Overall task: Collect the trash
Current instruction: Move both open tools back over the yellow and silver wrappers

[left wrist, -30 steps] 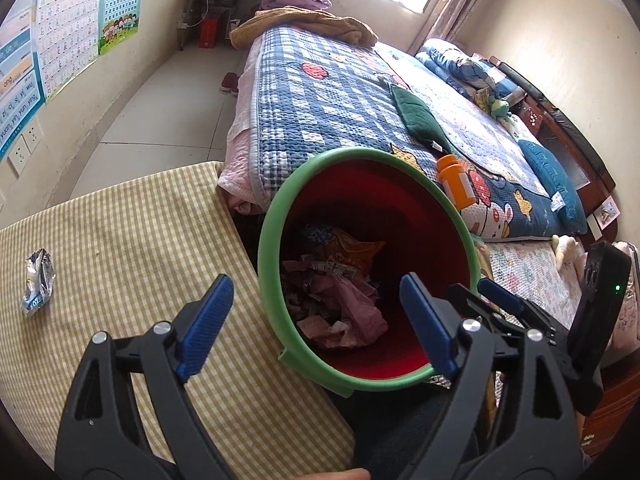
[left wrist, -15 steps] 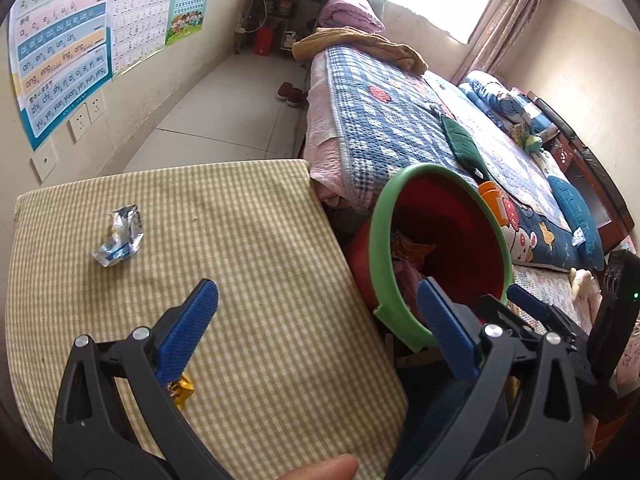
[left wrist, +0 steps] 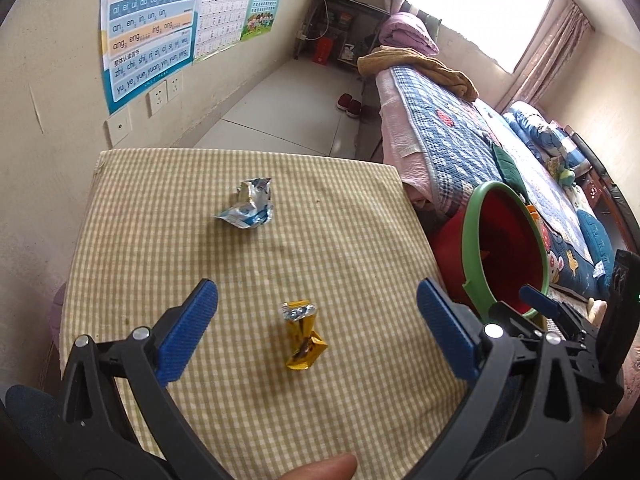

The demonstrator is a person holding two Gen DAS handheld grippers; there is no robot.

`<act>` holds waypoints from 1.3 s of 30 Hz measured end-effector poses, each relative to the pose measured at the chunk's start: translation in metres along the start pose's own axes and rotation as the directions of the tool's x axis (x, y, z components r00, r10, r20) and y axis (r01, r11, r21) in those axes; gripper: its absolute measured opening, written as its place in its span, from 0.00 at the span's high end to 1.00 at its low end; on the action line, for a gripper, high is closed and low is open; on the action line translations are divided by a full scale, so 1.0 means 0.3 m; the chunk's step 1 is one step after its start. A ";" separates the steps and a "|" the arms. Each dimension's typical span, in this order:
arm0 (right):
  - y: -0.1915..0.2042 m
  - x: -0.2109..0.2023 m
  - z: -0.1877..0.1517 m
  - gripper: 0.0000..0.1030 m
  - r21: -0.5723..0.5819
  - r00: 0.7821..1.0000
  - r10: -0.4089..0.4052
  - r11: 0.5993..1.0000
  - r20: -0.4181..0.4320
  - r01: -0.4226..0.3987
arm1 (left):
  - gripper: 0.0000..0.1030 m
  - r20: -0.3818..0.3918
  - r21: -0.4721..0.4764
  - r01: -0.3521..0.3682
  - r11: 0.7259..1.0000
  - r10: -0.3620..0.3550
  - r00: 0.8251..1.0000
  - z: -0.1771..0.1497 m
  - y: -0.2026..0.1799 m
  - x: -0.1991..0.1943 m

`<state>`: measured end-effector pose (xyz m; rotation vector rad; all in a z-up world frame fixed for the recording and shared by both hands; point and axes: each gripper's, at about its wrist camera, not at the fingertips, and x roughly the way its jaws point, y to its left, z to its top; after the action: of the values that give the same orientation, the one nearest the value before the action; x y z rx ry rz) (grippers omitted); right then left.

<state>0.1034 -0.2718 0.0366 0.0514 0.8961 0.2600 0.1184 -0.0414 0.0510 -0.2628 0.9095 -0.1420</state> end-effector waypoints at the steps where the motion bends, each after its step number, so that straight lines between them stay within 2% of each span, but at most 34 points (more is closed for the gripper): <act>1: 0.025 0.011 -0.001 0.12 -0.008 1.000 0.013 1.000 -0.008 -0.013 | 0.05 0.002 -0.008 -0.006 1.000 0.006 1.000 -0.005 0.023 -0.010; 10: 0.213 0.092 -0.018 0.12 -0.093 0.994 0.078 0.992 -0.077 -0.085 | 0.05 0.007 -0.091 -0.045 0.995 0.046 0.999 -0.052 0.205 -0.064; 16: 0.319 0.177 -0.053 0.12 -0.127 0.983 0.116 0.983 -0.145 -0.135 | 0.05 -0.001 -0.133 -0.058 0.989 0.058 0.998 -0.074 0.276 -0.063; 22: 0.398 0.281 -0.090 0.12 -0.160 0.969 0.121 0.974 -0.214 -0.157 | 0.05 -0.017 -0.165 -0.065 0.984 0.063 0.998 -0.091 0.344 -0.046; 27: 0.431 0.368 -0.107 0.13 -0.177 0.963 0.097 0.973 -0.251 -0.145 | 0.05 -0.039 -0.194 -0.075 0.978 0.069 0.997 -0.105 0.401 -0.020; 34: 0.433 0.466 -0.127 0.30 -0.175 0.950 0.069 0.976 -0.304 -0.127 | 0.05 -0.063 -0.213 -0.081 0.974 0.069 0.996 -0.111 0.453 0.020; 39: 0.435 0.519 -0.147 0.48 -0.173 0.936 0.064 0.976 -0.347 -0.131 | 0.05 -0.073 -0.221 -0.085 0.972 0.070 0.995 -0.105 0.476 0.044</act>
<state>0.1355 -0.1101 -0.0902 -0.1345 1.2098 0.4586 0.1031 0.0873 -0.0181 -0.4331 0.9996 0.0250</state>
